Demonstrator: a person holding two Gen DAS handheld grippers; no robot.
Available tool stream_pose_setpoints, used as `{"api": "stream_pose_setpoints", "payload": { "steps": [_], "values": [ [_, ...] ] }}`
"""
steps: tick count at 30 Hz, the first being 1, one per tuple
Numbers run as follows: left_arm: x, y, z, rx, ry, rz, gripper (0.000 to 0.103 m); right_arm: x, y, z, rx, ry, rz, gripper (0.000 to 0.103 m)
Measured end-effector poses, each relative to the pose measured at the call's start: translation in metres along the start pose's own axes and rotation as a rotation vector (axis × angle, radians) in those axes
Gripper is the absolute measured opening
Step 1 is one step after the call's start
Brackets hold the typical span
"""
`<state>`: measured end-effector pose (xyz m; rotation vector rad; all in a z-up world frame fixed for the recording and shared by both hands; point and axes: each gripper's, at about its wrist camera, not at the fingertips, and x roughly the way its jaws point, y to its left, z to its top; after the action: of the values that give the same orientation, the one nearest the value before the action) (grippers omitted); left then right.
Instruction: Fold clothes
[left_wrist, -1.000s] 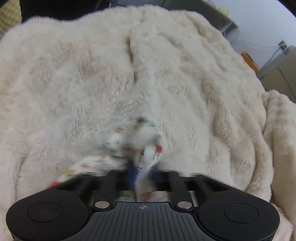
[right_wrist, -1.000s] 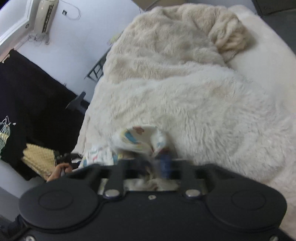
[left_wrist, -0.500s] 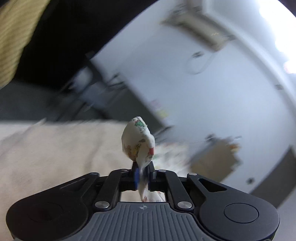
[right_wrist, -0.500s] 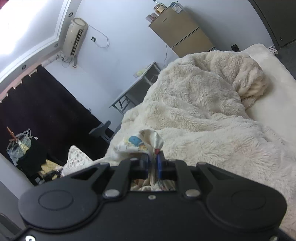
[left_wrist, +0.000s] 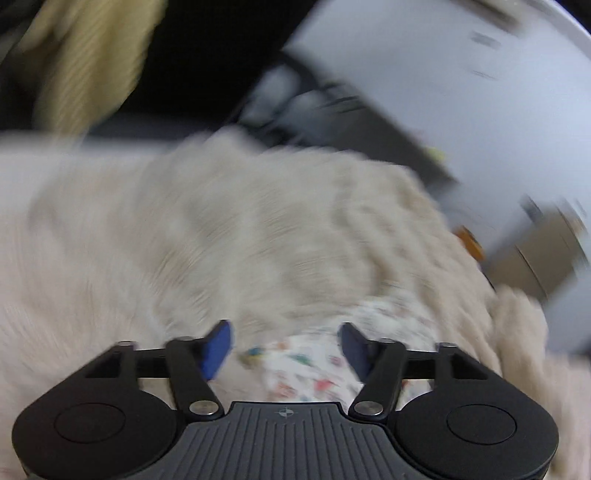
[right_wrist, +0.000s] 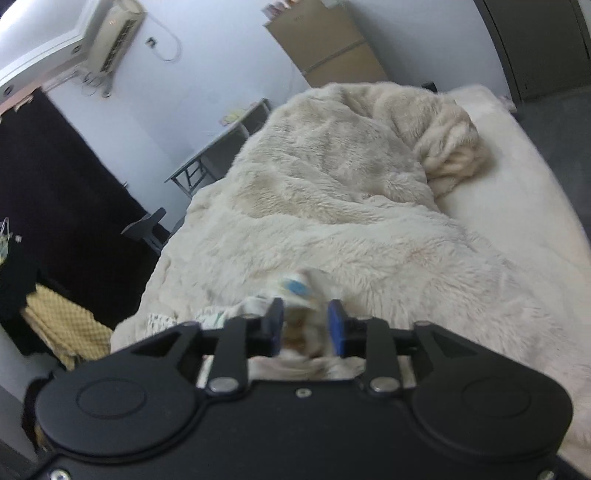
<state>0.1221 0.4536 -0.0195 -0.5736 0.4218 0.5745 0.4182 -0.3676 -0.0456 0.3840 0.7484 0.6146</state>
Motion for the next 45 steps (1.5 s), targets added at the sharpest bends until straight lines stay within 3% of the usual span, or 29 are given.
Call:
{"api": "stream_pose_setpoints", "payload": {
  "steps": [2,5,6,8,9,11,14,18,22,24,25,26,29,32,36,38,39,43,45],
  "values": [
    [-0.035,-0.02,-0.002,0.147,-0.084,0.02,0.096,-0.016,0.014,-0.018,-0.081,0.006,-0.003,0.045],
    [-0.099,-0.033,-0.021,0.321,-0.152,-0.013,0.102,-0.034,0.038,-0.049,-0.223,0.032,-0.002,0.055],
    [-0.106,-0.039,-0.021,0.36,-0.159,-0.022,0.102,-0.045,0.051,-0.068,-0.325,0.054,-0.001,0.055],
    [-0.147,-0.048,-0.038,0.55,-0.14,-0.117,0.102,-0.06,0.069,-0.094,-0.467,0.066,0.003,0.055],
    [-0.153,-0.054,-0.039,0.594,-0.128,-0.146,0.102,-0.077,0.081,-0.114,-0.577,0.054,0.019,0.056],
    [-0.191,-0.059,-0.061,0.734,-0.129,-0.261,0.102,-0.106,0.099,-0.147,-0.747,0.015,0.045,0.064],
    [-0.229,-0.051,-0.1,0.795,-0.202,-0.364,0.102,-0.127,0.121,-0.187,-0.976,-0.002,0.008,0.068],
    [-0.258,-0.038,-0.142,0.833,-0.124,-0.553,0.102,-0.112,0.146,-0.235,-1.262,0.042,-0.095,0.068],
    [-0.268,-0.026,-0.184,0.918,-0.052,-0.641,0.101,-0.081,0.154,-0.261,-1.409,0.0,-0.181,0.065],
    [-0.262,-0.024,-0.196,0.968,0.006,-0.638,0.1,-0.069,0.161,-0.266,-1.423,-0.092,-0.193,0.048],
    [-0.255,-0.025,-0.2,0.993,0.036,-0.641,0.1,-0.066,0.164,-0.266,-1.417,-0.12,-0.186,0.027],
    [-0.248,-0.028,-0.203,1.017,0.068,-0.644,0.1,-0.066,0.166,-0.268,-1.431,-0.098,-0.16,0.0],
    [-0.249,-0.037,-0.23,1.13,0.124,-0.657,0.098,-0.075,0.168,-0.271,-1.505,-0.044,-0.159,0.0],
    [-0.257,-0.043,-0.258,1.247,0.182,-0.699,0.09,-0.117,0.171,-0.258,-1.485,-0.003,-0.141,0.0],
    [-0.258,-0.054,-0.281,1.335,0.11,-0.648,0.08,-0.155,0.181,-0.26,-1.47,0.108,-0.092,0.0],
    [-0.255,-0.056,-0.284,1.344,0.073,-0.607,0.068,-0.15,0.184,-0.277,-1.502,0.19,-0.081,0.002],
    [-0.248,-0.054,-0.287,1.353,0.053,-0.571,0.057,-0.147,0.185,-0.286,-1.538,0.194,-0.105,0.003],
    [-0.24,-0.038,-0.294,1.388,0.048,-0.483,0.054,-0.145,0.175,-0.296,-1.549,0.114,-0.141,0.041],
    [-0.24,-0.029,-0.296,1.382,0.049,-0.466,0.054,-0.144,0.167,-0.297,-1.536,0.081,-0.144,0.042]
  ]
}}
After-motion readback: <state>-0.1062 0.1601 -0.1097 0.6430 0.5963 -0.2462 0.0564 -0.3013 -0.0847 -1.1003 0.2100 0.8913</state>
